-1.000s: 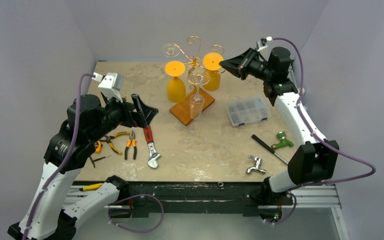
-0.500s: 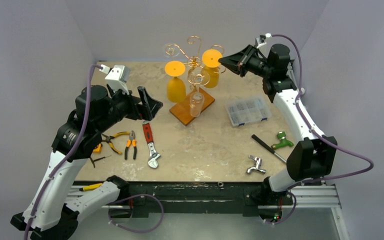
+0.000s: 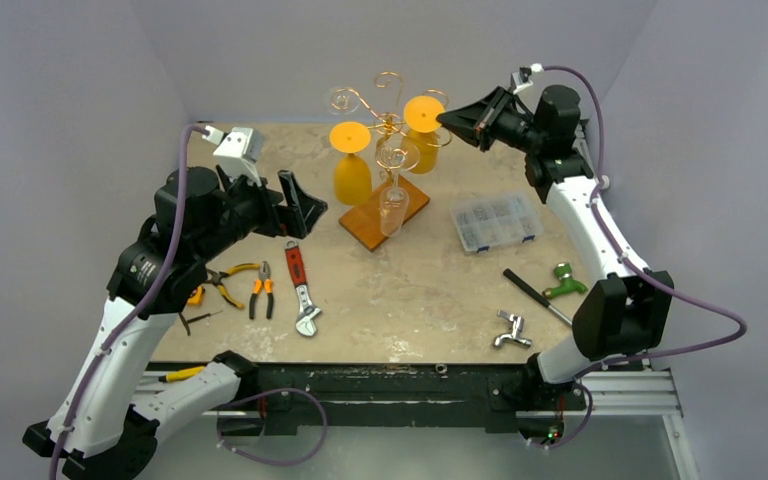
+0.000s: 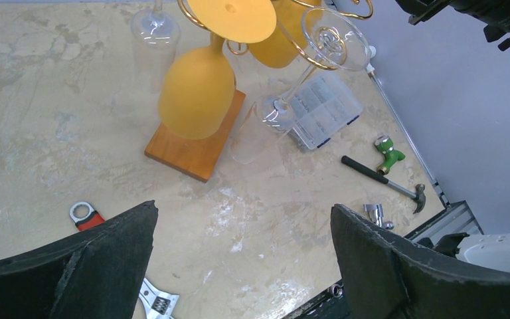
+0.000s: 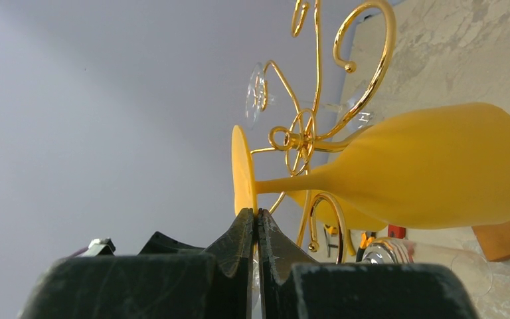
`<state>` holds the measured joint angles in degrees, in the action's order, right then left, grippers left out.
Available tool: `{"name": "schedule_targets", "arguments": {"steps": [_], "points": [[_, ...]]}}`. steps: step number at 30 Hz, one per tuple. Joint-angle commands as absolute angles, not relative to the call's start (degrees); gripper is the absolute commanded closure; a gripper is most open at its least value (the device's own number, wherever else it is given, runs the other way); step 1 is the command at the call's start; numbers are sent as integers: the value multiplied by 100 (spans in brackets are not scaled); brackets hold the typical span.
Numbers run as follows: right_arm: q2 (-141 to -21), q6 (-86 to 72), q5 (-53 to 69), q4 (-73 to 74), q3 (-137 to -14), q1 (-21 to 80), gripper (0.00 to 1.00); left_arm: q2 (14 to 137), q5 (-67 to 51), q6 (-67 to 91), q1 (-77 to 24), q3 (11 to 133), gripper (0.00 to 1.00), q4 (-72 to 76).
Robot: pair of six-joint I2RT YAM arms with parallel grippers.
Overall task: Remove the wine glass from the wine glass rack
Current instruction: Pick up the wine glass from the wine rack.
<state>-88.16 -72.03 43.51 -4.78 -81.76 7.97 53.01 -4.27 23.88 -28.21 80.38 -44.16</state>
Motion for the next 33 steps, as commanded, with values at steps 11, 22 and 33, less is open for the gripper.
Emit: {"name": "schedule_targets", "arguments": {"steps": [11,22,33], "points": [[-8849,-7208,4454,-712,-8533,800,100,5243,-348,2077,-2839,8349,0,-4269],[-8807,-7198,4431,-646,-8519,712,100,5243,-330,2058,-2839,8435,0,-4325],[-8798,-7189,4368,-530,-8590,490,100,5228,-299,2048,-2838,8543,0,-4399]]}}
